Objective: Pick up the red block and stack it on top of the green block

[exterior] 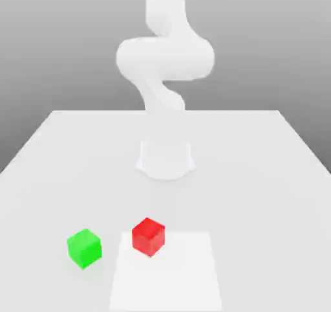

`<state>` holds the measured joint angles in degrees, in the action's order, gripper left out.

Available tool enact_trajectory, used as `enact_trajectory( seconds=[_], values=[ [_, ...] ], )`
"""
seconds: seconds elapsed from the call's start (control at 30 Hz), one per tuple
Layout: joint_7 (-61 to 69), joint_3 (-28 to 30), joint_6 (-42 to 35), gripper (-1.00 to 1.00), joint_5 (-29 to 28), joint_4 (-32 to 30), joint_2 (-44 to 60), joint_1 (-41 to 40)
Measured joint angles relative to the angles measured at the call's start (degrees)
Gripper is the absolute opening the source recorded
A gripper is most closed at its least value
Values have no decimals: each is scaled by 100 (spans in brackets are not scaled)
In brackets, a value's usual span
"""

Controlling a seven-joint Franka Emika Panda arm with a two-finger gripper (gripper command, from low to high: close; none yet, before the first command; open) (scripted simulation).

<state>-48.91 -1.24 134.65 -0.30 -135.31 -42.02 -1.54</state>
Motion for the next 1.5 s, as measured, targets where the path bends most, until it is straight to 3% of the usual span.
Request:
enact_trajectory(
  seconds=[0.57, 0.8, 0.83, 1.07, 1.3, 1.5],
  values=[
    [-2414, -422, 2521, 0, 72, -2860, 3497, -918],
    [-2839, -119, 3873, 0, -263, -2856, 5147, -763],
    [-2865, -59, 3997, -100, -299, -2840, 5291, -712],
    [-2894, -44, 4010, -100, -326, -2839, 5296, -698],
    [-2609, -215, 2904, -100, 66, -3020, 4008, -761],
    [-3469, 58, 2337, -100, 50, -2708, 3757, -1252]
  ],
)
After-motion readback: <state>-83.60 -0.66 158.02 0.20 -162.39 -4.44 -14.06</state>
